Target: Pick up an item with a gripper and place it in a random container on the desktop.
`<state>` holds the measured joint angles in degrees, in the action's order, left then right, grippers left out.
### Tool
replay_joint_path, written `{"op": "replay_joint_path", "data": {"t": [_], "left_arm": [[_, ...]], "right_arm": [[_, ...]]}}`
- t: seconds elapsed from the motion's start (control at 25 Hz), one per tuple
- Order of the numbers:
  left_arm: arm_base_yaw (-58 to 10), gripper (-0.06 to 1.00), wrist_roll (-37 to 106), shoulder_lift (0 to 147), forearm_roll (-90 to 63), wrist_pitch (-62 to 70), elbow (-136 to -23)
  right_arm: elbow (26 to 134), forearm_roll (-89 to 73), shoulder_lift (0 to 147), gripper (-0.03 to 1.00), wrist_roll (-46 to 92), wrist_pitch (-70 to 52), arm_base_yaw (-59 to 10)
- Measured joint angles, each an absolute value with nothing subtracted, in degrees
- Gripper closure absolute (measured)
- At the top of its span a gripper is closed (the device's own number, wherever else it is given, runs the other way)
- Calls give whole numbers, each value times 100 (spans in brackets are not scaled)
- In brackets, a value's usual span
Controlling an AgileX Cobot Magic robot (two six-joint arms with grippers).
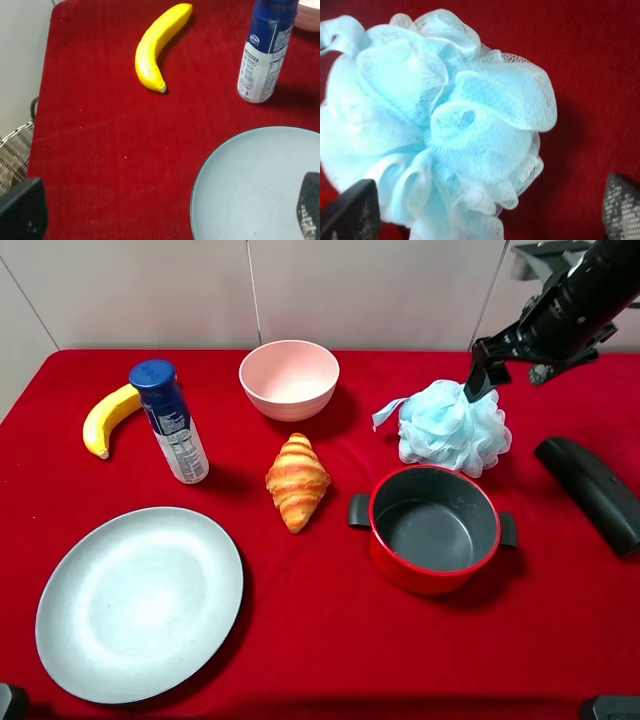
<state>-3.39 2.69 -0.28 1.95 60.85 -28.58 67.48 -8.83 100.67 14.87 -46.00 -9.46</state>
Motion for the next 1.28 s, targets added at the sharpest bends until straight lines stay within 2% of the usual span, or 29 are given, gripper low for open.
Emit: {"op": "replay_joint_path", "data": {"t": [0.64,1.28], "left_arm": [[-339,-4,269,-28,195,6085,-2858],[-339,-4,269,-28,195,6085,-2858]], "right_arm": [[6760,-898,11076,27,1587,-3713,-946],[6810,-1447,11882,27,1591,-3566,-1083]]}}
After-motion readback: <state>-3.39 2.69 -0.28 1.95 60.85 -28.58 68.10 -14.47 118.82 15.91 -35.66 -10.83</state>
